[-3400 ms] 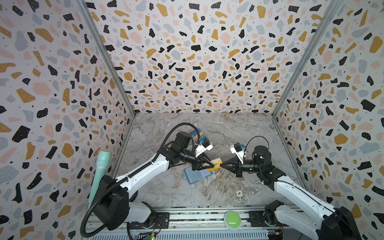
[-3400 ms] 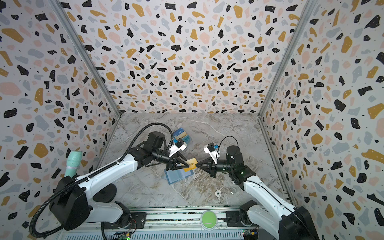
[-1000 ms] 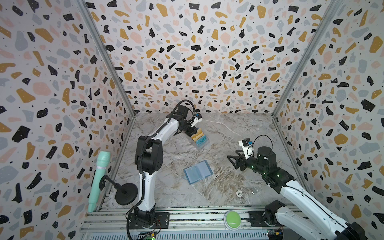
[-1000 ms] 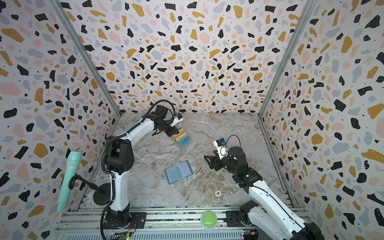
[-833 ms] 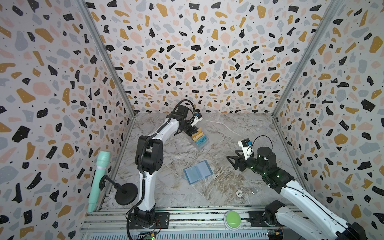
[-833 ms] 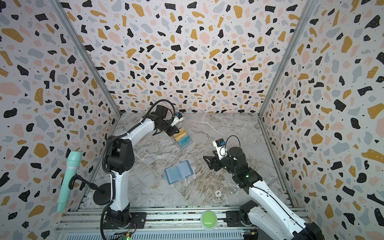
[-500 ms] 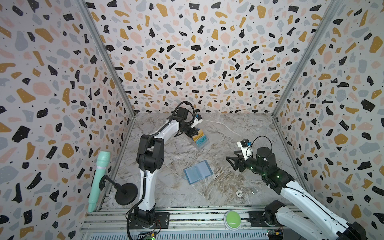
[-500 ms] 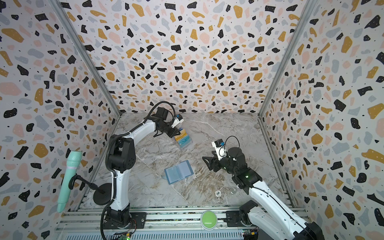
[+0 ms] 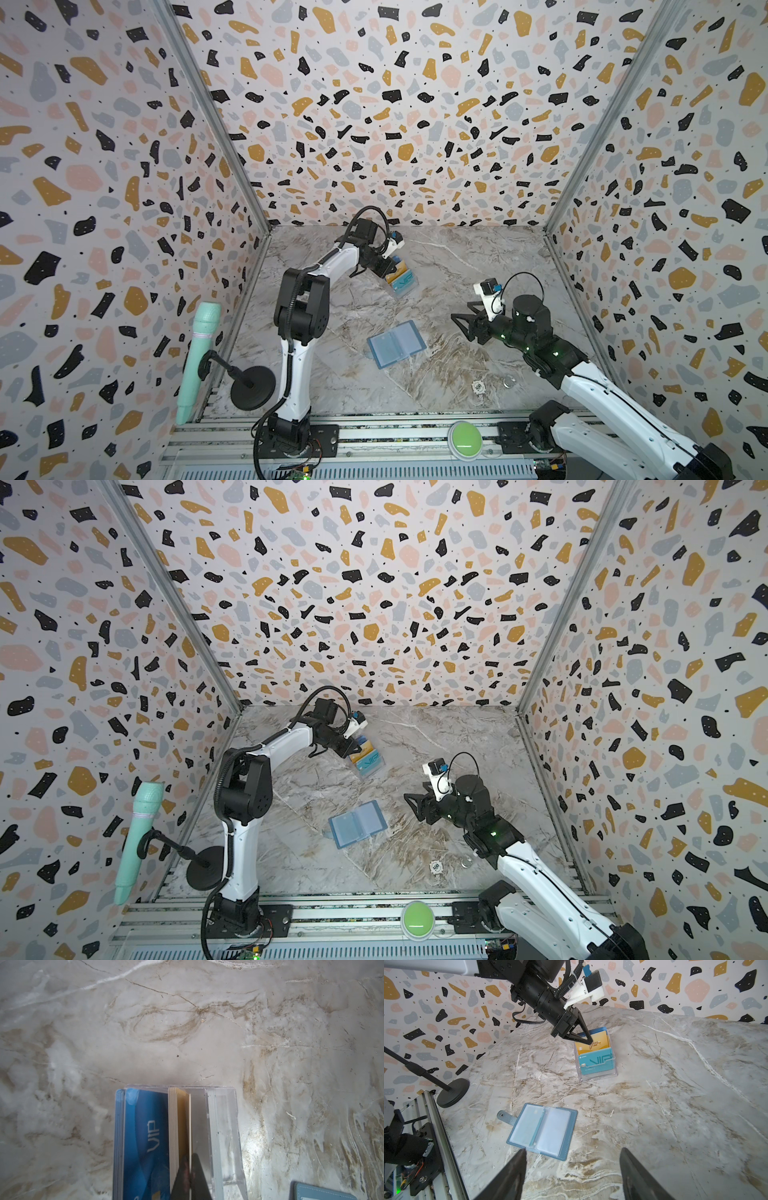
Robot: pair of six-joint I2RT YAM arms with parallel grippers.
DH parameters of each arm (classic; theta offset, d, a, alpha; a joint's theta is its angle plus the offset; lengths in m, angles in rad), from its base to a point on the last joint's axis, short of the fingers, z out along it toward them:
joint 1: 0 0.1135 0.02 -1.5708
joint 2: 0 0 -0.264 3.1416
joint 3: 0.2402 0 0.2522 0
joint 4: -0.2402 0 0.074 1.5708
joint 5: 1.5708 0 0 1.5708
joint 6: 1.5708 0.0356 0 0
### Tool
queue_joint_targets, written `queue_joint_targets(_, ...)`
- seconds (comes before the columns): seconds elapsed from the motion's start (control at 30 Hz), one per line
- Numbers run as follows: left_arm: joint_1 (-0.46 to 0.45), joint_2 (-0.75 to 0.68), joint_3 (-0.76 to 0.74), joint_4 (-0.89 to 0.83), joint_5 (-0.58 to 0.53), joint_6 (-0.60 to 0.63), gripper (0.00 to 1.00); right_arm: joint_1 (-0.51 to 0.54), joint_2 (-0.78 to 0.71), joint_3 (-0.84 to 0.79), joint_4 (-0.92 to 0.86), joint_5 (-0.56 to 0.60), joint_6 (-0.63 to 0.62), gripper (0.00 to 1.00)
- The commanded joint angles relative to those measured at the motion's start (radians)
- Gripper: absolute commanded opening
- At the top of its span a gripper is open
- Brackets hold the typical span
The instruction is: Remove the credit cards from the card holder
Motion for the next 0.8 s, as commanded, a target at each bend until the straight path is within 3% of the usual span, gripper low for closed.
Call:
queue_joint_targets(0.0,0.009,0.009,-0.017,0.031,-0.019,-0.007,0.02,0.006,-0.02,-0.002,0.008,0.012,-0.008,0.71)
queue_joint_targets(0.3,0.009,0.007,-0.021,0.04,0.015,-0.011,0.2,0.009,-0.019,-0.003,0.007,0.018,-0.008,0.71)
queue_joint_targets(0.77,0.011,-0.114,-0.05,0.1,0.001,-0.076,0.31,0.012,-0.006,-0.003,0.008,0.02,-0.01,0.71)
